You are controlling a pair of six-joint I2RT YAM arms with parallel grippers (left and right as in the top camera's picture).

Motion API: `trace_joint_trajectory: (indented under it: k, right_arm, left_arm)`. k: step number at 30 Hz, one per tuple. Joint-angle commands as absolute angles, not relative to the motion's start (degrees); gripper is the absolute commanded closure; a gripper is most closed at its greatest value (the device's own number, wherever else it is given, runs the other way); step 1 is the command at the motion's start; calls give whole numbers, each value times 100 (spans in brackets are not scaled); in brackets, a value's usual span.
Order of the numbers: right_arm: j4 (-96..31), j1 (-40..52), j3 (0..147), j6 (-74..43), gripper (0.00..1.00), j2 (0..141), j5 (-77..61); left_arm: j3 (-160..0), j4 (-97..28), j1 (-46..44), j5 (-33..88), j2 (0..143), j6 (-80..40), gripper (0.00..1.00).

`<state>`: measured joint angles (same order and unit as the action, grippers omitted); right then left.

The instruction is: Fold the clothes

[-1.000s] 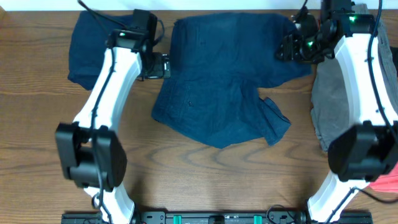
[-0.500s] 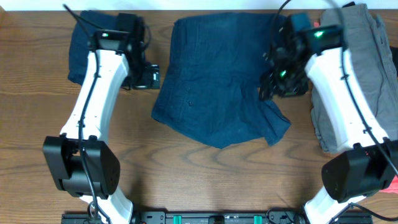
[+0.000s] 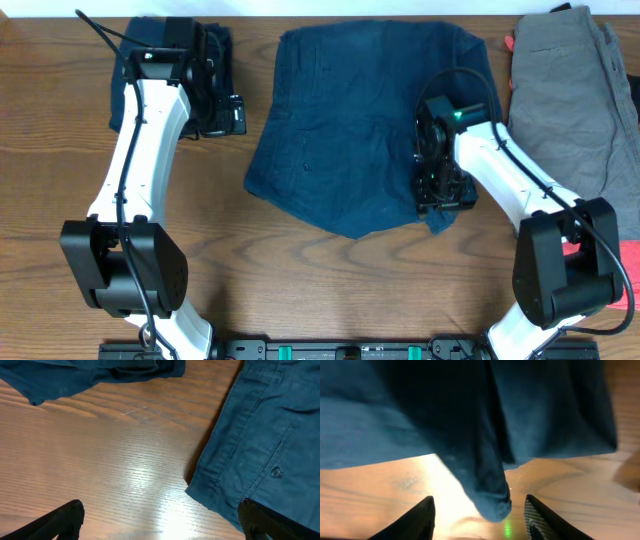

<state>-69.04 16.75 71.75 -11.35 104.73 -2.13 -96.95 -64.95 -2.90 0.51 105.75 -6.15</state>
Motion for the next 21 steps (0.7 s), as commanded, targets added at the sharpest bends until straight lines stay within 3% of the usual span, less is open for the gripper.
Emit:
trace_joint_trajectory:
  k: [1,3,7,21]
  right_arm:
    - [-6737,1835,6921,-1291,49,10422,-307]
    - [-6611,1868,6842,-1295,59,10422,-305]
    - [-6506,1848,6864,-1441,99,10381,-95]
    - [-6617,209,8049,-895,99,9107,276]
  left_arm:
    - [-9448,-6434,-296,95,10556,-652,0]
    - [-9317,-6353,-296,113,10556,-672,0]
    - [-9078,-6184,-296,113,10556,-757,0]
    - [-8930,-5898,-296,110,10556,-760,0]
